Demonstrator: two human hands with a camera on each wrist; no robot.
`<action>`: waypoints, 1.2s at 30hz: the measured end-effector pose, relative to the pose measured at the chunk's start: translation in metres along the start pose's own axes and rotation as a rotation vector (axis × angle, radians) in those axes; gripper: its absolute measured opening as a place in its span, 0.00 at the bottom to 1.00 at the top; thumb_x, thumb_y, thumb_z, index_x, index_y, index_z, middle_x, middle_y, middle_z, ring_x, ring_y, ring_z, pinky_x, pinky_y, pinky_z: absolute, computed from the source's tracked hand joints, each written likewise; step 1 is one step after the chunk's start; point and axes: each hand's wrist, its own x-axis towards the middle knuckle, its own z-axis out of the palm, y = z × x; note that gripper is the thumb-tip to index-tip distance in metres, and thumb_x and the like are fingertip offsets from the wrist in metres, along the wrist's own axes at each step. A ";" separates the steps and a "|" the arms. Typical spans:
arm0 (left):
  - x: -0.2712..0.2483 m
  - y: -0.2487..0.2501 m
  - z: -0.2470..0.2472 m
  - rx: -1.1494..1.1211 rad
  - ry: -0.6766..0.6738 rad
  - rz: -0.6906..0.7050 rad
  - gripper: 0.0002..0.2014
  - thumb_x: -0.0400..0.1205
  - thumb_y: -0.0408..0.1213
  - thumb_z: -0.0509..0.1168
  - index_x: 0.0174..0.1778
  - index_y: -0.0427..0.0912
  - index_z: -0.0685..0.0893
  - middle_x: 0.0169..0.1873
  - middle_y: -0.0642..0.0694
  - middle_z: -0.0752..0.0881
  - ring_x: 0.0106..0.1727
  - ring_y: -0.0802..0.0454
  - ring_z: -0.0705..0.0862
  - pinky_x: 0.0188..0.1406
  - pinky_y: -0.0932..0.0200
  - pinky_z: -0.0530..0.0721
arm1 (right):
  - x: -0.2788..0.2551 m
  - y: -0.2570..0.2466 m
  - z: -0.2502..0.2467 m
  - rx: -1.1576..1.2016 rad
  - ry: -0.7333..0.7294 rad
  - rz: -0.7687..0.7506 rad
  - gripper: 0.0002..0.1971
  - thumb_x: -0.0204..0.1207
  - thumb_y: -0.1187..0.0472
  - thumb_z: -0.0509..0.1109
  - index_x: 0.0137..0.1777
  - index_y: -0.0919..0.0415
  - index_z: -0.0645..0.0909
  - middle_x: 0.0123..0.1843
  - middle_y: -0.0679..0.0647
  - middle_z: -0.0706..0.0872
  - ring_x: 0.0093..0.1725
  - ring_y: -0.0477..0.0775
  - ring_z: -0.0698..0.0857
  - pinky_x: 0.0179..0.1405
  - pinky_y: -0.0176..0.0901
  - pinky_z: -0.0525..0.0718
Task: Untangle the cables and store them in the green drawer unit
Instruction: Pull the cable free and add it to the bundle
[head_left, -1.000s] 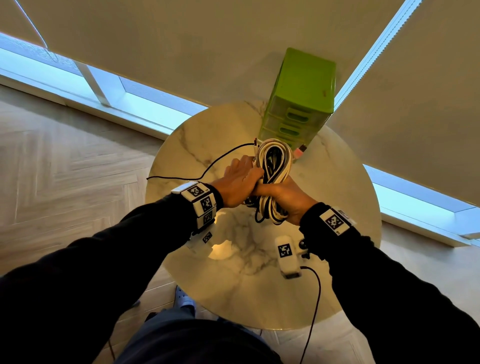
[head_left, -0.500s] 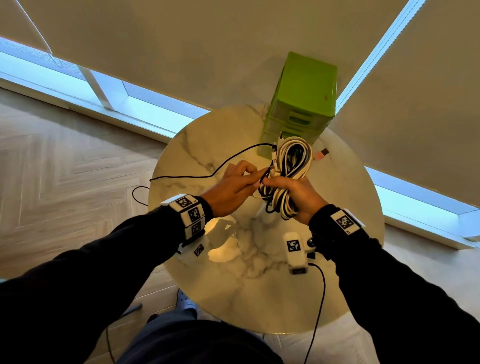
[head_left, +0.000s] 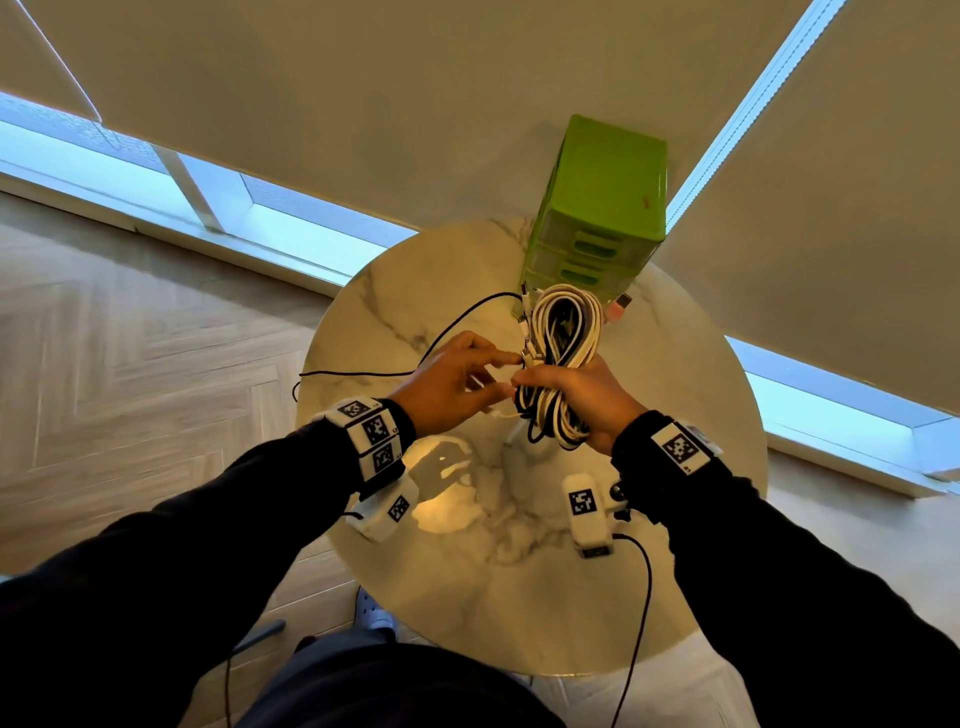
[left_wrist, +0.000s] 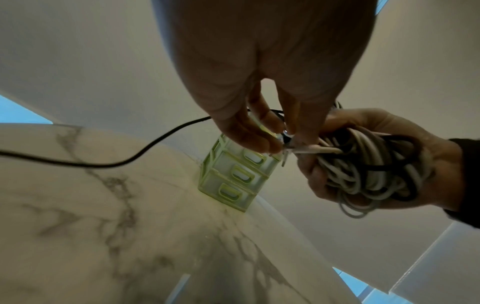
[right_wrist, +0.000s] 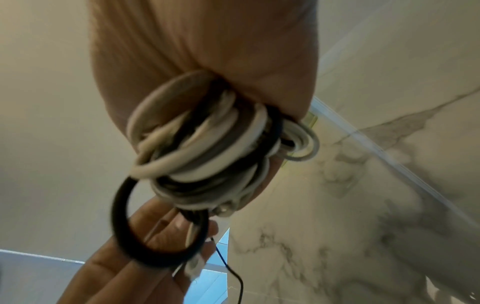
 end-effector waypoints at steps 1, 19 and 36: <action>0.002 -0.003 -0.006 0.091 0.052 0.039 0.24 0.84 0.40 0.71 0.76 0.52 0.78 0.66 0.48 0.73 0.61 0.58 0.81 0.65 0.63 0.83 | -0.002 -0.001 -0.001 -0.003 -0.023 0.025 0.20 0.68 0.70 0.80 0.60 0.63 0.85 0.52 0.60 0.92 0.53 0.60 0.91 0.57 0.59 0.89; 0.034 0.034 0.021 -1.135 0.207 -0.510 0.27 0.92 0.55 0.47 0.64 0.40 0.84 0.60 0.36 0.89 0.59 0.44 0.89 0.59 0.50 0.87 | -0.005 0.010 0.022 -0.054 -0.044 0.087 0.24 0.64 0.70 0.83 0.60 0.55 0.87 0.53 0.55 0.93 0.54 0.57 0.91 0.61 0.60 0.88; 0.009 0.022 0.004 -0.698 -0.173 -0.499 0.22 0.93 0.49 0.46 0.84 0.53 0.62 0.80 0.43 0.73 0.73 0.51 0.78 0.77 0.52 0.69 | -0.005 0.010 0.011 0.252 -0.051 0.133 0.11 0.72 0.68 0.75 0.52 0.73 0.83 0.46 0.73 0.83 0.47 0.72 0.84 0.42 0.52 0.86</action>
